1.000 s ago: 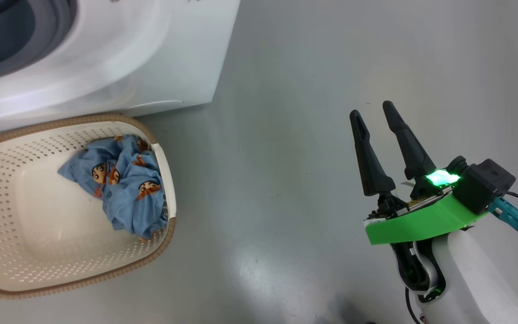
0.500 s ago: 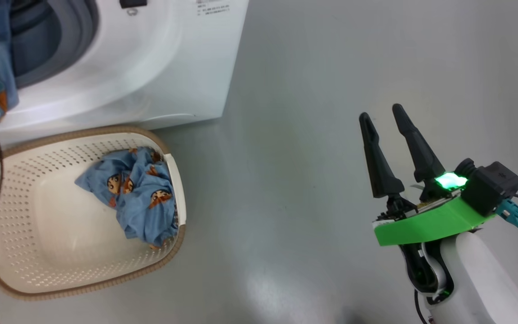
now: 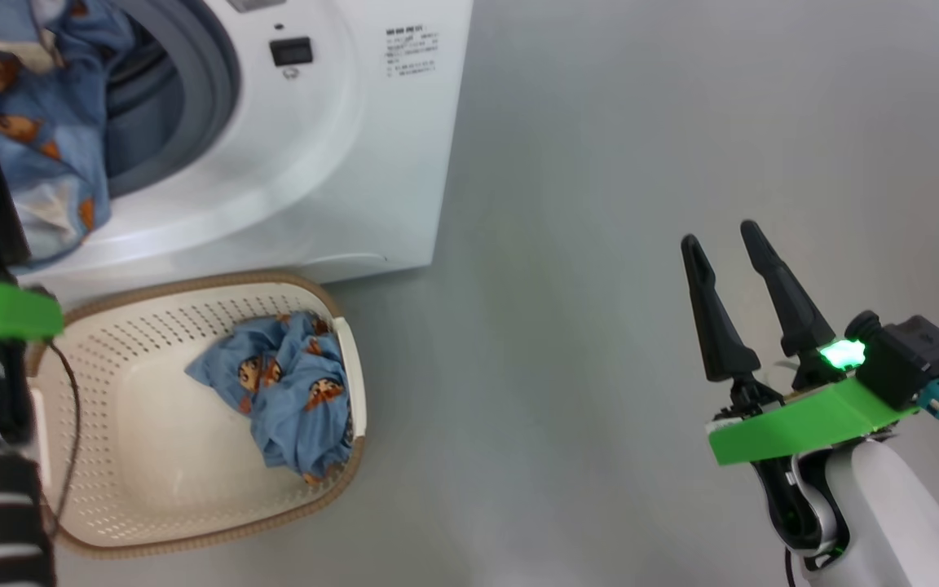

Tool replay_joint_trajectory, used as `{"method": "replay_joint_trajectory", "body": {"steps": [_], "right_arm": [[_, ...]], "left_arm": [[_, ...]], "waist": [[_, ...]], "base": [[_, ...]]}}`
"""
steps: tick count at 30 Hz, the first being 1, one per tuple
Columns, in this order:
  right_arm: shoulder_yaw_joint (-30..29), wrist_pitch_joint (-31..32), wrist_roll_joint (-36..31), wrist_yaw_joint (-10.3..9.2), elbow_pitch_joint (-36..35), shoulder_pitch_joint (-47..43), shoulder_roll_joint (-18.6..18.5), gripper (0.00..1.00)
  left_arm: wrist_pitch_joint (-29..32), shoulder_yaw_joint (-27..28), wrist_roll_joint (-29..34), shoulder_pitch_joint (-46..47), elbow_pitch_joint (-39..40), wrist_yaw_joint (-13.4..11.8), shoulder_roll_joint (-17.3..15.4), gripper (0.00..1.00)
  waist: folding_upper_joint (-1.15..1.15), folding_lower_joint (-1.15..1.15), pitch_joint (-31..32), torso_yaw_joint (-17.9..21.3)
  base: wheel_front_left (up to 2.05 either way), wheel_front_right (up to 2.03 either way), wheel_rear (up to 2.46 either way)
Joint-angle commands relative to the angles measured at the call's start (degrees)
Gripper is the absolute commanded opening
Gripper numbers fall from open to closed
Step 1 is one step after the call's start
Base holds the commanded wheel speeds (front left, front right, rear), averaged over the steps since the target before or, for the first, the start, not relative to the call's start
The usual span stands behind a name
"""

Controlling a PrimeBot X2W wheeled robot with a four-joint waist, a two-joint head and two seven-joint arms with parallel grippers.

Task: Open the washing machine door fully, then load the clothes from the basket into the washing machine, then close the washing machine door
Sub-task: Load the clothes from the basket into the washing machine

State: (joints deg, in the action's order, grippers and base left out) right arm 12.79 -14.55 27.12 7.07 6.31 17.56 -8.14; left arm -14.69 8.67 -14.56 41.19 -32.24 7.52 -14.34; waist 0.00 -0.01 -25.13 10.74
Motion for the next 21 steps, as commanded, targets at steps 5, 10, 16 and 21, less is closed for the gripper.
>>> {"method": "replay_joint_trajectory", "body": {"steps": [5,10,16,21], "right_arm": [[0.5,-0.4,0.2,0.42,-0.5,-3.1,-1.9,1.0],[0.2,-0.4,0.6,0.42,-0.1,-5.0,-2.8,1.0],[0.1,-0.4,1.1,0.42,0.4,-8.2,-3.9,1.0],[0.0,-0.4,1.5,0.42,0.6,-10.0,-4.6,1.0]], "left_arm": [[-0.3,1.9,0.4,-6.8,4.4,0.0,-0.1,1.0],[-0.3,1.7,0.9,-11.9,6.6,0.0,1.1,1.0],[-0.3,2.1,1.2,-18.9,8.5,0.0,2.3,1.0],[-0.3,1.8,1.6,-23.1,10.0,0.0,2.7,1.0]], "waist": [[0.0,0.01,5.0,-2.1],[0.0,0.01,8.1,-3.0],[0.0,0.01,12.6,-3.7],[0.0,0.01,14.9,-4.1]], "base": [[0.0,0.0,0.0],[0.0,0.0,0.0],[0.0,0.0,0.0],[0.0,0.0,0.0]]}}
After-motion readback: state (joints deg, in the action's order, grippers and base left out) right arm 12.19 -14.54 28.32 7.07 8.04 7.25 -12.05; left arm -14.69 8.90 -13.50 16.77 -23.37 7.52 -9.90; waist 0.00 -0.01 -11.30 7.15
